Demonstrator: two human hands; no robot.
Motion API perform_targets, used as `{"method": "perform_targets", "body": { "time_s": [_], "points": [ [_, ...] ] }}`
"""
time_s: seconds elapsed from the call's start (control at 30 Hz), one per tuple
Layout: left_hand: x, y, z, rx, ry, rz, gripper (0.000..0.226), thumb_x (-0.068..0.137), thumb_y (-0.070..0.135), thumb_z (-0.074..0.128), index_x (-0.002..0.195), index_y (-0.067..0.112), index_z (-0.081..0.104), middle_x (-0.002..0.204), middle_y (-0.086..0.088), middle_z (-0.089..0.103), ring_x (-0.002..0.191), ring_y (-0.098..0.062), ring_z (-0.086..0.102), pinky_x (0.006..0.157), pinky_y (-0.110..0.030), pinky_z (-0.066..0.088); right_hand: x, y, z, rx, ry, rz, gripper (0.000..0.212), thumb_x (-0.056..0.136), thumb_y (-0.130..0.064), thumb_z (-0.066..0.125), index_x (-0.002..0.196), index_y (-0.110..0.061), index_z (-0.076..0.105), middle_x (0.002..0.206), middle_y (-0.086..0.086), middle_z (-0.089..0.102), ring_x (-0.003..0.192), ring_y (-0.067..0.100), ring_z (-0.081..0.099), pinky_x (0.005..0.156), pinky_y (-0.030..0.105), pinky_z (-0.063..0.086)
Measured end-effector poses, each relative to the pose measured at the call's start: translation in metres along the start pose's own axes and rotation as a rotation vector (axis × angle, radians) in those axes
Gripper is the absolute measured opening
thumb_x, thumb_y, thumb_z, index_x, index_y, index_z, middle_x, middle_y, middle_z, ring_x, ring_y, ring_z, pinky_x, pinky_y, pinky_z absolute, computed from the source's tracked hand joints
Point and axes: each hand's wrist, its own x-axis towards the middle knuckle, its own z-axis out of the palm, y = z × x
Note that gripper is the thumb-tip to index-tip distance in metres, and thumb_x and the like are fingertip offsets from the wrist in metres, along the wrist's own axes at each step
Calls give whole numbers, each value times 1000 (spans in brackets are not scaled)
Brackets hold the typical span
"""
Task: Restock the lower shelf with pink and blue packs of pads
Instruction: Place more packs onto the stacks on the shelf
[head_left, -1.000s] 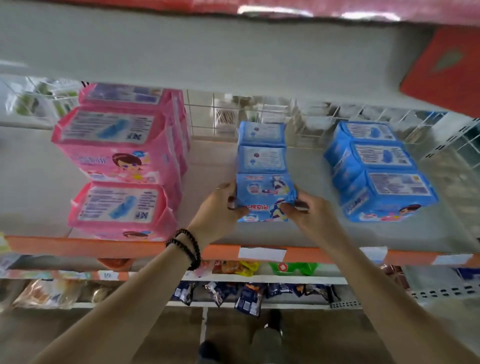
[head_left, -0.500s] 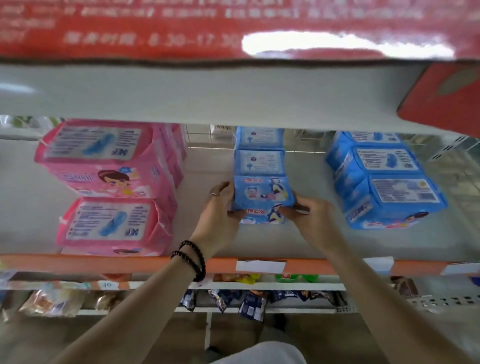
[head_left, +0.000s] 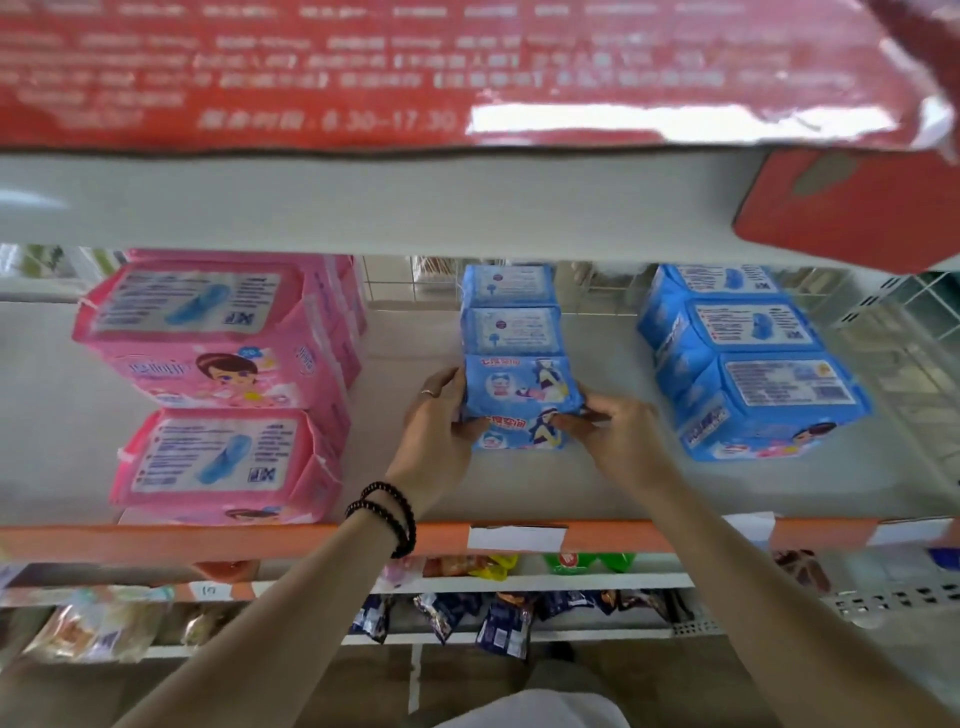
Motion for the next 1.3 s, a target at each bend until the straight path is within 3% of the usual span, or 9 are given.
{"method": "perform_targets", "body": {
  "time_s": [0.1, 0.17, 0.3, 0.5, 0.73, 0.97, 1.1, 1.2, 1.3],
  "points": [
    [-2, -1, 0, 103, 15, 40, 54, 93, -1, 64, 143, 15, 51, 135, 8, 44, 109, 7, 53, 91, -1, 44, -2, 1, 0, -16, -7, -9, 40, 88, -30, 73, 126, -18, 69, 105, -1, 77, 88, 4, 69, 70, 11, 53],
    [-3, -1, 1, 175, 12, 41, 53, 93, 5, 66, 143, 17, 52, 140, 6, 43, 118, 2, 47, 86, 4, 39, -4, 2, -1, -1, -16, 22, 40, 88, -31, 73, 125, -17, 69, 106, 1, 77, 92, 9, 72, 79, 31, 60],
    [-8, 1, -2, 270, 33, 7, 52, 93, 17, 70, 141, 20, 51, 140, 5, 42, 120, -3, 43, 92, -9, 36, -8, 1, -1, 3, 6, 54, 39, 88, -35, 73, 124, -21, 70, 104, 1, 77, 93, 15, 72, 82, 46, 58],
    [-23, 6, -11, 353, 8, -22, 57, 92, 25, 72, 141, 9, 49, 142, -7, 45, 135, -22, 44, 109, -42, 45, -31, -3, -3, -21, 0, 105, 72, 82, -55, 70, 144, -23, 52, 130, -3, 66, 107, 16, 67, 95, 43, 53],
    [-32, -2, -12, 293, 18, -76, 67, 87, 36, 77, 144, 17, 48, 142, -1, 48, 116, -17, 59, 98, -40, 53, -53, -5, -1, -9, 72, 103, 72, 84, -50, 71, 143, -15, 52, 135, -1, 63, 112, 15, 62, 97, 42, 51],
    [-32, 10, -4, 198, -13, -79, 49, 90, 34, 74, 133, 20, 54, 124, 6, 63, 104, -12, 64, 77, -20, 49, -44, -19, -3, -23, 53, 42, 44, 89, -34, 71, 129, -16, 63, 114, -5, 70, 96, 10, 62, 87, 29, 52],
    [-29, 14, -6, 186, -19, -83, 36, 92, 36, 70, 123, 20, 62, 113, 11, 69, 92, -4, 65, 67, -9, 42, -41, -21, -4, 40, 57, 47, 31, 91, -27, 71, 118, -14, 69, 97, -11, 69, 86, -1, 66, 69, 3, 46],
    [-30, 17, -10, 118, -3, -117, 30, 93, 44, 66, 111, 20, 70, 99, 11, 75, 83, -3, 70, 69, -19, 54, -40, -22, -10, 52, 83, 69, 22, 94, -31, 66, 102, -12, 74, 78, -13, 69, 70, -15, 63, 59, 5, 44],
    [-30, 23, -15, 60, -5, -143, 31, 95, 49, 61, 88, 21, 73, 78, 7, 76, 64, -5, 70, 65, -31, 59, -36, -25, -20, 39, 122, 86, 36, 96, -39, 62, 82, -8, 74, 61, -11, 65, 58, -4, 61, 52, 15, 42]
  ]
}}
